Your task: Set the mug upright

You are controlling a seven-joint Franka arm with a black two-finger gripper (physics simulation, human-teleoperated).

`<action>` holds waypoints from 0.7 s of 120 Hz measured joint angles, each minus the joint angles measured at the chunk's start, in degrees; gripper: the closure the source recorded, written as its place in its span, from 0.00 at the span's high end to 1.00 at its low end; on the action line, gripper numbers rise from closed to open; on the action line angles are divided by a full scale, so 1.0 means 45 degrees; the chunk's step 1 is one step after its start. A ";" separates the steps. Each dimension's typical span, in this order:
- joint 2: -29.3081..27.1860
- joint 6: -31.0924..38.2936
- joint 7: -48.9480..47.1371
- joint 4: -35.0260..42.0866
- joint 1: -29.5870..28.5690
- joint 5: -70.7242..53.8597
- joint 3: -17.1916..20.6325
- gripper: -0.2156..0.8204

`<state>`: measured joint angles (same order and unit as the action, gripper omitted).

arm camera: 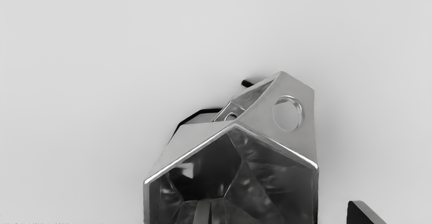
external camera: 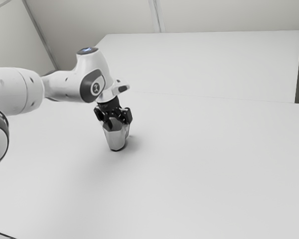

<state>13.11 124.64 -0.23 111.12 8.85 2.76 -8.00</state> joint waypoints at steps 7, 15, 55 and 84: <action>-0.0262 -0.0094 -0.0005 0.0000 0.0061 -0.0003 0.0001 0.65; -0.0620 -0.0222 -0.0013 0.0000 0.0168 -0.0008 0.0023 0.69; -0.2212 -0.1068 0.0005 -0.0474 0.0700 -0.0817 -0.0054 0.77; -0.2454 -0.2410 0.0032 -0.2021 0.0575 -0.1504 -0.0050 0.78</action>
<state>2.07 113.80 -0.09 102.02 11.44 -4.01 -8.23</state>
